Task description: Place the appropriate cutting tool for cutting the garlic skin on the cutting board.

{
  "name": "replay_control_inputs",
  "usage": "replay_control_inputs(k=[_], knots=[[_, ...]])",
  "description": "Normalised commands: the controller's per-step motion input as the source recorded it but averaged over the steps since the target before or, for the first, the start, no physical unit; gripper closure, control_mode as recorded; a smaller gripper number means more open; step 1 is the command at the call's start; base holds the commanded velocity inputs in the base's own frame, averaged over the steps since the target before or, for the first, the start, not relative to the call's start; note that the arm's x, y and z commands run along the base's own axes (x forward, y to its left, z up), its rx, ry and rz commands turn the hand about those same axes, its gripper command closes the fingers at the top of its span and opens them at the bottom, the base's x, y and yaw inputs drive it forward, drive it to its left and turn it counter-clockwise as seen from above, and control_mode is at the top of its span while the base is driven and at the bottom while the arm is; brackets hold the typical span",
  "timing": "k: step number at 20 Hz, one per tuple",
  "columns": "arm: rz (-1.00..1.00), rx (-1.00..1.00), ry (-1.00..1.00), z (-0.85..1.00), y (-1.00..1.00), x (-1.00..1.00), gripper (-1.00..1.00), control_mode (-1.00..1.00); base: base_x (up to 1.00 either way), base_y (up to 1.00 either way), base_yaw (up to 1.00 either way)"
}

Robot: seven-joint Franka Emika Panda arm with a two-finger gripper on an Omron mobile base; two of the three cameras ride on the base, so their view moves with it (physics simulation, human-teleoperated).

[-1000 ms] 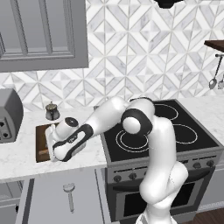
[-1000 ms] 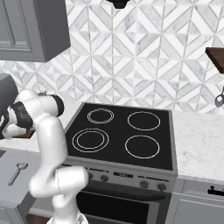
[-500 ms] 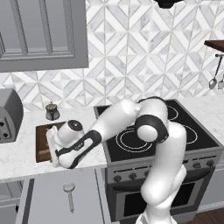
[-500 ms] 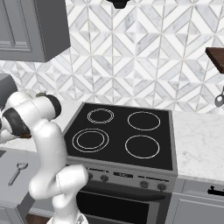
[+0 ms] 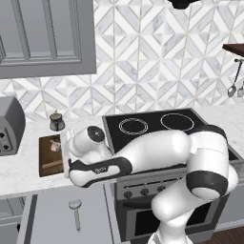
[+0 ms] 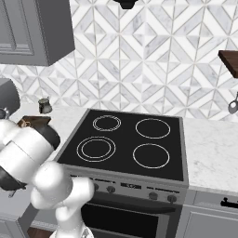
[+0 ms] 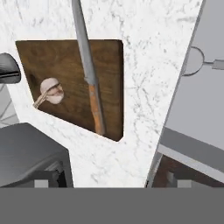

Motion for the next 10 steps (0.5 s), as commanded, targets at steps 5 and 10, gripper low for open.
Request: replay_control_inputs(k=[5,10], knots=[[-0.11,0.03,0.00,1.00,-0.71,-0.41,-1.00,-1.00,0.00,0.00,0.00],[-0.02,0.08,0.00,0.88,-0.98,-0.14,-1.00,-1.00,0.00,0.00,0.00]])
